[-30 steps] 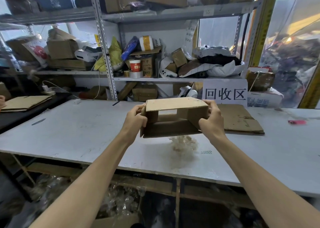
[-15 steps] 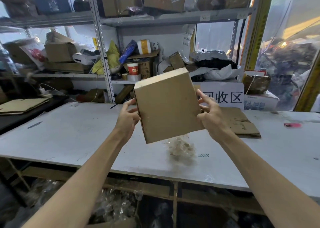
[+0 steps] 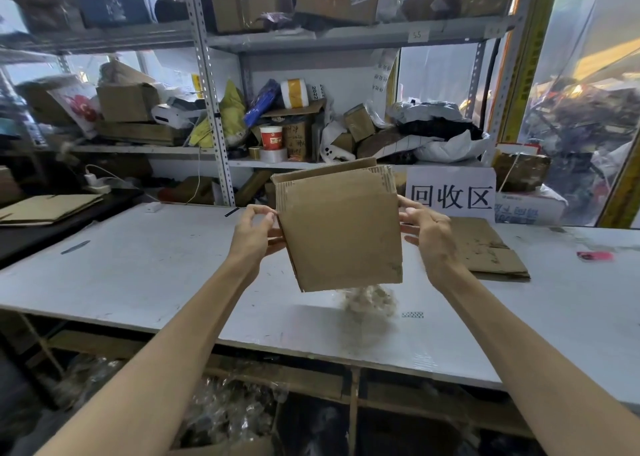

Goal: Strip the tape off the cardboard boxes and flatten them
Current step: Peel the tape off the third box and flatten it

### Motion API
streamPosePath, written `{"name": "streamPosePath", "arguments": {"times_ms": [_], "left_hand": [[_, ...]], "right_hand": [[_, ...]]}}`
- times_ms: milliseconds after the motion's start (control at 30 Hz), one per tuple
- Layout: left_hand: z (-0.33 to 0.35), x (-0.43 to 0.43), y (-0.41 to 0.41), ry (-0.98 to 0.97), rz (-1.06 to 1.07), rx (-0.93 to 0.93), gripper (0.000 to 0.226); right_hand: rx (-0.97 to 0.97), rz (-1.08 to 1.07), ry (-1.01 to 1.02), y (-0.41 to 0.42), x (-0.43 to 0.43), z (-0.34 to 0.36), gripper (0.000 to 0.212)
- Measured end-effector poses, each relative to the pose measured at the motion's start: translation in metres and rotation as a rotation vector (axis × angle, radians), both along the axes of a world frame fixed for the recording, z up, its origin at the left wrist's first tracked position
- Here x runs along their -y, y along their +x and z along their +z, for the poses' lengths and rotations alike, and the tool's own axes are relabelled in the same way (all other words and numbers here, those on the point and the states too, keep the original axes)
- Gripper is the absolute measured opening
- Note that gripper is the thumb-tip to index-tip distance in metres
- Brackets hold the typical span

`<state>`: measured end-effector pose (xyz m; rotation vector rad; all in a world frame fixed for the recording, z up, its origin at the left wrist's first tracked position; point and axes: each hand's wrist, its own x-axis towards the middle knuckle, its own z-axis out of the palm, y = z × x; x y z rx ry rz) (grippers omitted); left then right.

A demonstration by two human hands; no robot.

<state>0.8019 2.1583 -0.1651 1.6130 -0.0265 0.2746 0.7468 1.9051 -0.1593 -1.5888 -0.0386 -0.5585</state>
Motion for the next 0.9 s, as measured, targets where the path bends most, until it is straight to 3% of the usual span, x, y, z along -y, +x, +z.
{"name": "streamPosePath", "arguments": {"times_ms": [133, 267, 400, 633, 767, 900], "left_hand": [[0.006, 0.000, -0.001, 0.051, 0.009, -0.003, 0.016], [0.011, -0.001, -0.004, -0.024, -0.077, 0.042, 0.003], [0.019, -0.005, -0.008, -0.027, -0.199, 0.069, 0.034], [0.032, 0.002, -0.010, 0.012, -0.178, 0.048, 0.016], [0.036, -0.002, -0.013, 0.016, -0.362, 0.030, 0.039], [0.040, -0.002, -0.021, 0.132, -0.382, 0.188, 0.060]], "right_hand": [[0.002, 0.050, 0.045, -0.002, -0.003, 0.007, 0.024], [-0.019, 0.004, 0.100, 0.001, -0.004, 0.006, 0.029], [-0.023, -0.112, 0.063, 0.001, 0.002, 0.002, 0.034], [-0.015, -0.131, 0.063, -0.003, 0.006, 0.013, 0.016], [-0.015, -0.034, 0.113, -0.013, 0.008, 0.025, 0.027], [-0.066, -0.037, 0.093, -0.016, 0.012, 0.042, 0.033]]}}
